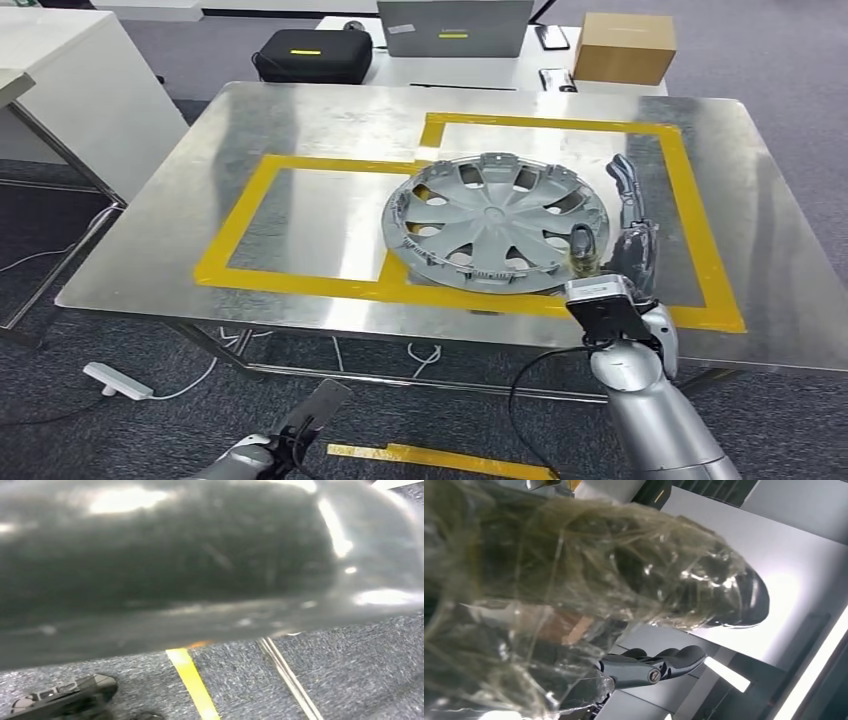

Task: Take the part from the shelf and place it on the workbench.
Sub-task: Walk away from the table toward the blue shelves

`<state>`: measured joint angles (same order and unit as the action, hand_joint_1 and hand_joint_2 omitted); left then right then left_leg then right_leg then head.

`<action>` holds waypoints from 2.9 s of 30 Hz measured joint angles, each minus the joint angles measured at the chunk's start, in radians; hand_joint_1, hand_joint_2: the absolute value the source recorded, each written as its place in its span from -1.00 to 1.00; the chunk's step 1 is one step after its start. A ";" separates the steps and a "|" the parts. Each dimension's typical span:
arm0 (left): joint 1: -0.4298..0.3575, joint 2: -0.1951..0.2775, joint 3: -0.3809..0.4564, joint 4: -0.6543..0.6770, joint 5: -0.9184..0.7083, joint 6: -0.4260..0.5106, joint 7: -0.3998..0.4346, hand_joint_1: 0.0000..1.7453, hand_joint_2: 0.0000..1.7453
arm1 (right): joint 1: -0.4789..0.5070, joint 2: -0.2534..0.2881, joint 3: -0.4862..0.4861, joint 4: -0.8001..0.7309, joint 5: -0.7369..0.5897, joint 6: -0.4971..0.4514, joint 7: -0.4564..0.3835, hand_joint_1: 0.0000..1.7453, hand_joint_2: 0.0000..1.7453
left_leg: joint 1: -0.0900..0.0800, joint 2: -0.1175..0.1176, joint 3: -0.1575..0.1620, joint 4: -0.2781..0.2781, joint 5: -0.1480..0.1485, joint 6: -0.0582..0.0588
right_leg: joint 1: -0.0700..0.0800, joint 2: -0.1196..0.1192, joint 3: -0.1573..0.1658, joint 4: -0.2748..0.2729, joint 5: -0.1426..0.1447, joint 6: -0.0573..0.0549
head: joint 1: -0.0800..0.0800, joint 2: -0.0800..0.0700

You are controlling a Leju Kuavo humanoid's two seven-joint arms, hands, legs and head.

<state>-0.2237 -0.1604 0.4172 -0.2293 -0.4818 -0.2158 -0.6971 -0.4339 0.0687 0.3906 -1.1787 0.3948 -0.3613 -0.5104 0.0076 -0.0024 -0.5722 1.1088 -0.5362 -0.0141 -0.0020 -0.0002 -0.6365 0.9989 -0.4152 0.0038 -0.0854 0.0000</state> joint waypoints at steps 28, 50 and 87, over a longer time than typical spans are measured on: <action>0.000 -0.001 -0.007 0.000 -0.003 -0.005 -0.002 -1.00 -1.00 | -0.007 0.000 0.000 0.011 -0.002 0.009 -0.003 -1.00 -1.00 | 0.002 0.000 -0.133 0.170 -0.040 -0.008 | -0.002 -0.004 0.077 -0.021 -0.051 -0.012 | 0.000 0.000; -0.001 -0.005 -0.009 0.000 -0.001 -0.006 -0.001 -1.00 -1.00 | -0.006 0.000 0.000 0.020 -0.003 0.013 -0.004 -1.00 -1.00 | -0.003 0.000 -0.041 -0.100 0.103 0.022 | 0.005 0.002 0.079 -0.007 -0.070 0.019 | 0.005 0.000; 0.011 -0.004 -0.025 0.000 -0.002 -0.006 -0.003 -1.00 -1.00 | -0.003 0.002 0.002 0.036 -0.005 0.018 -0.004 -1.00 -1.00 | 0.004 0.000 -0.137 0.136 -0.039 -0.009 | -0.001 -0.003 0.060 -0.011 -0.045 -0.010 | 0.004 0.000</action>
<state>-0.2123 -0.1645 0.3925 -0.2296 -0.4837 -0.2218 -0.7000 -0.4368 0.0702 0.3922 -1.1424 0.3895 -0.3431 -0.5149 0.0113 -0.0021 -0.7092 1.2446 -0.5752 -0.0234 -0.0030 -0.0034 -0.5764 0.9878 -0.4601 -0.0060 -0.0818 0.0000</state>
